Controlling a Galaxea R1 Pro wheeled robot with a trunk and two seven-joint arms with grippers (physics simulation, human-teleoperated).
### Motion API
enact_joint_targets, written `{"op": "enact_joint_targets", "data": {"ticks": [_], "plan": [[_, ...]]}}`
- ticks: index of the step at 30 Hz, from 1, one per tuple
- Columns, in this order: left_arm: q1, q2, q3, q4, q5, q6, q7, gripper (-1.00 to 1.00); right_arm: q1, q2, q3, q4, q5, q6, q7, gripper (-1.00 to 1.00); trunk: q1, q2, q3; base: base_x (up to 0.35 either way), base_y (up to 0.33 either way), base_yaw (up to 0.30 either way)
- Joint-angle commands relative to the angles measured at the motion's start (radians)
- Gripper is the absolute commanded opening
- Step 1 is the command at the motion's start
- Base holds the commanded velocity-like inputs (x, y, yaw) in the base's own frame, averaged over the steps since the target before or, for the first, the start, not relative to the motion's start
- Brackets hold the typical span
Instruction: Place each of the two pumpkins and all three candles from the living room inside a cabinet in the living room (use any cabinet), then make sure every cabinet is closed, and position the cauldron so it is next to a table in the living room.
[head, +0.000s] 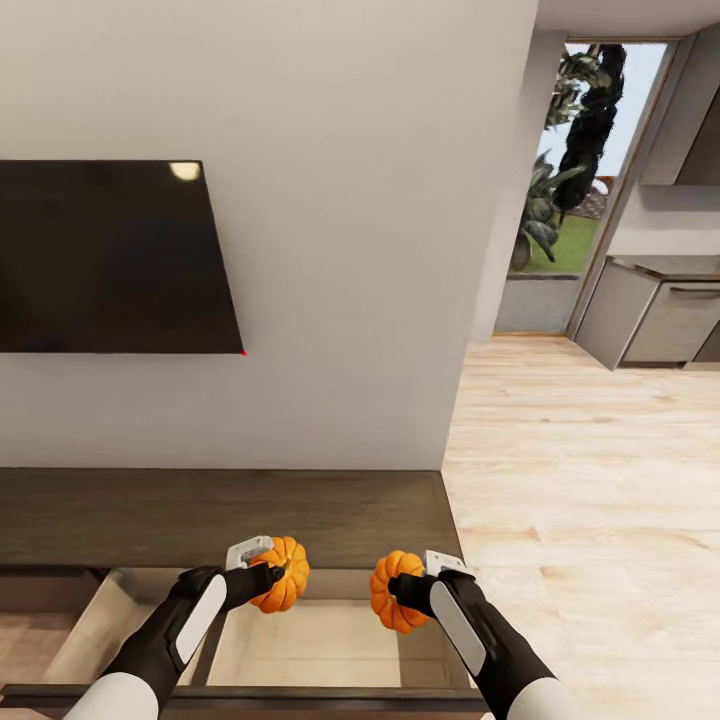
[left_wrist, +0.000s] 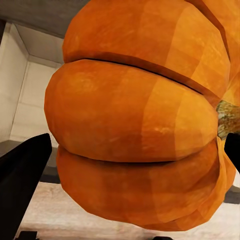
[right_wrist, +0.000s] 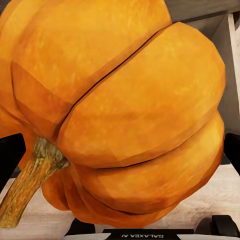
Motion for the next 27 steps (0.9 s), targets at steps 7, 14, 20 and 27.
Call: {"op": "enact_joint_targets", "data": {"ticks": [7,14,20,27], "plan": [[-0.001,0.002,-0.006,-0.002,0.012,0.004,0.010,-1.00,-0.001,0.000,0.003,-0.002,-0.012,0.001,-0.008,-1.00,0.027,-0.050,-0.023,0.000,0.000,0.000],[-0.001,0.004,-0.007,-0.014,0.006,0.020,0.005,-1.00,-0.001,-0.001,0.003,-0.002,-0.013,0.001,-0.007,-1.00,0.054,-0.099,-0.045,0.000,0.000,0.000],[-0.002,0.005,-0.007,-0.013,0.008,0.057,0.006,-1.00,-0.001,-0.001,0.003,-0.002,-0.013,0.001,-0.008,-1.00,0.077,-0.141,-0.064,0.000,0.000,0.000],[-0.003,0.007,-0.006,-0.004,0.013,0.065,0.007,-1.00,-0.001,-0.001,0.003,-0.002,-0.014,0.001,-0.008,-1.00,0.104,-0.190,-0.086,0.000,0.000,0.000]]}}
